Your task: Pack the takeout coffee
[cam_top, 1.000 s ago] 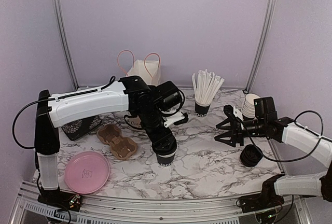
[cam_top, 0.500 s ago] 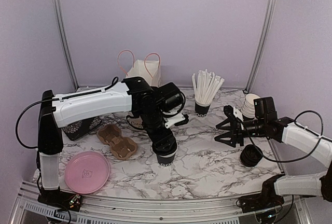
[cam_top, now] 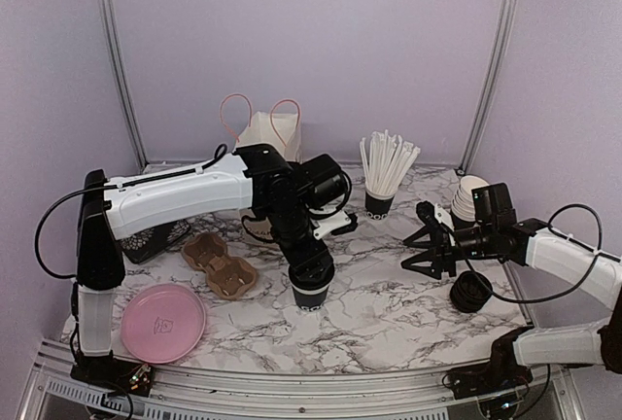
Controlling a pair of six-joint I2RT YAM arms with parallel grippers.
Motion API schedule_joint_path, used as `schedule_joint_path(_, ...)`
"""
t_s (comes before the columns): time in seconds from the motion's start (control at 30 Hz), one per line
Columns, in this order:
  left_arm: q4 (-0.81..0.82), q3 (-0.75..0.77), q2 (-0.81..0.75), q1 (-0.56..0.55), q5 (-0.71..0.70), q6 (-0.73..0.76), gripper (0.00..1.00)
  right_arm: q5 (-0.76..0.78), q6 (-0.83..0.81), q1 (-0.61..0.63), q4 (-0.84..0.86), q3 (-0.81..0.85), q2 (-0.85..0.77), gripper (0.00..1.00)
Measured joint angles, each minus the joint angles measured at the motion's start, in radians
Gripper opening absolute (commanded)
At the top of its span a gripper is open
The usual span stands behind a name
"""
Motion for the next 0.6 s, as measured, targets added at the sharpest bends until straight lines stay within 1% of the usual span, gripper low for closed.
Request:
schedule_joint_path(0.1, 0.000, 0.004, 0.001, 0.000, 0.004, 0.000, 0.68, 0.000, -0.003, 0.000, -0.003, 0.000, 0.000, 0.61)
schedule_joint_path(0.37, 0.000, 0.006, 0.004, 0.000, 0.005, -0.001, 0.66, 0.000, -0.009, 0.000, -0.008, 0.000, 0.000, 0.61)
schedule_joint_path(0.6, -0.019, 0.008, 0.004, -0.002, -0.017, -0.002, 0.66, 0.000, -0.009, 0.000, -0.008, 0.000, 0.000, 0.61)
